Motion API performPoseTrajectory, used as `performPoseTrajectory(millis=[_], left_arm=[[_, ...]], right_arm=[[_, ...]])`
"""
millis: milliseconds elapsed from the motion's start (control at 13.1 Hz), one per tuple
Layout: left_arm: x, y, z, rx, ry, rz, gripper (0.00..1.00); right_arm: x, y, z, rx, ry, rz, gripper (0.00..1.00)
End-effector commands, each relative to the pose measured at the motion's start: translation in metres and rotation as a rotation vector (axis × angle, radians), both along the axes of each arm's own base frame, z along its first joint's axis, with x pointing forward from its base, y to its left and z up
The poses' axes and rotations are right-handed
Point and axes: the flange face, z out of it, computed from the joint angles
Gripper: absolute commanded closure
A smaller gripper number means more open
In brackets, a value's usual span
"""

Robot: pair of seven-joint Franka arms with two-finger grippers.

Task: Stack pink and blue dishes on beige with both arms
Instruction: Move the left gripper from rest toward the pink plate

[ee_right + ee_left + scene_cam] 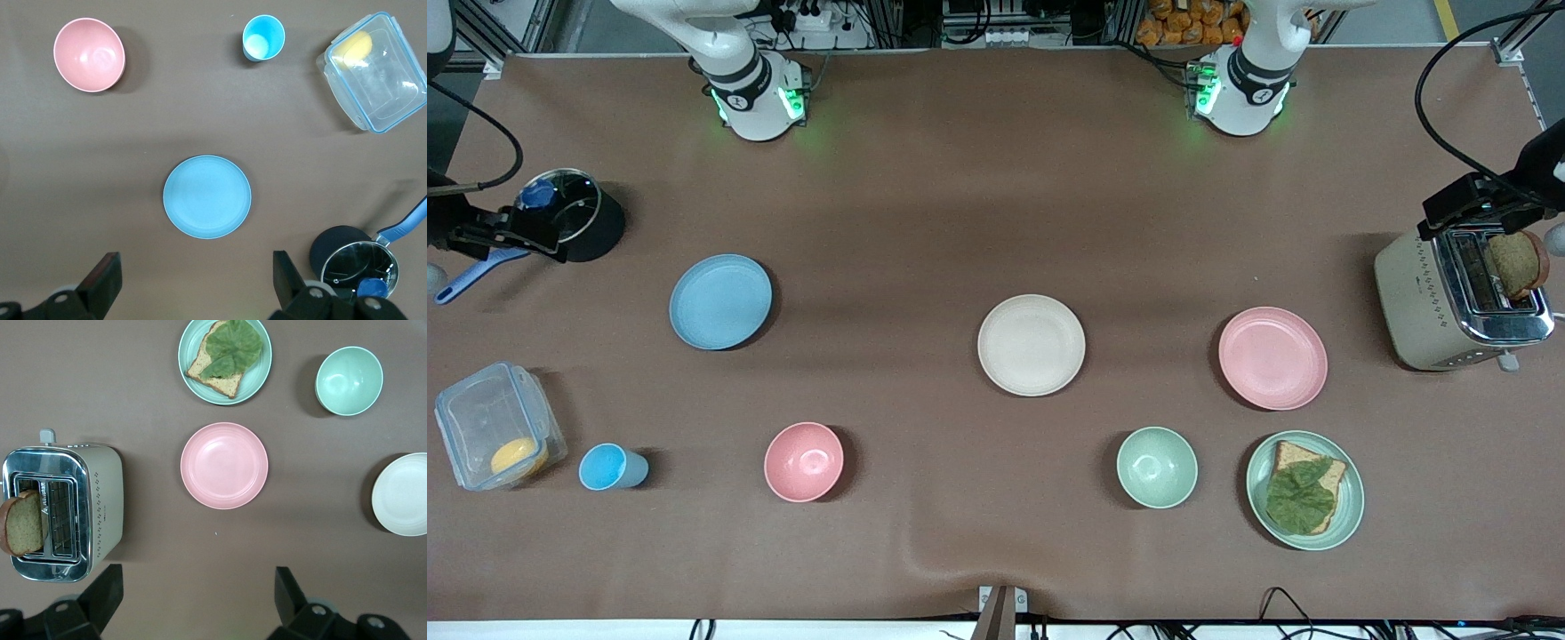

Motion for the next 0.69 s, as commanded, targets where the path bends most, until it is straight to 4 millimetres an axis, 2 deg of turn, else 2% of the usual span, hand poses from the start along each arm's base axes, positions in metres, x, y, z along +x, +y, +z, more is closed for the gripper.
performPoseTrajectory(millis=[0, 306, 459, 612], left_arm=[[0.002, -0.001, 0.005, -0.006, -0.008, -0.012, 0.0], [0.012, 0.01, -0.009, 0.009, 0.013, 0.002, 0.0], [0.031, 0.013, -0.042, 0.014, 0.027, 0.009, 0.0], [0.042, 0.014, -0.086, 0.03, 0.069, 0.014, 0.0]], right_arm=[[-0.003, -0.001, 0.002, 0.004, -0.003, -0.017, 0.0], [-0.003, -0.001, 0.002, 0.004, -0.003, -0.017, 0.0], [-0.003, -0.001, 0.002, 0.004, -0.003, -0.017, 0.0], [-0.003, -0.002, 0.002, 0.005, -0.001, -0.006, 0.0]])
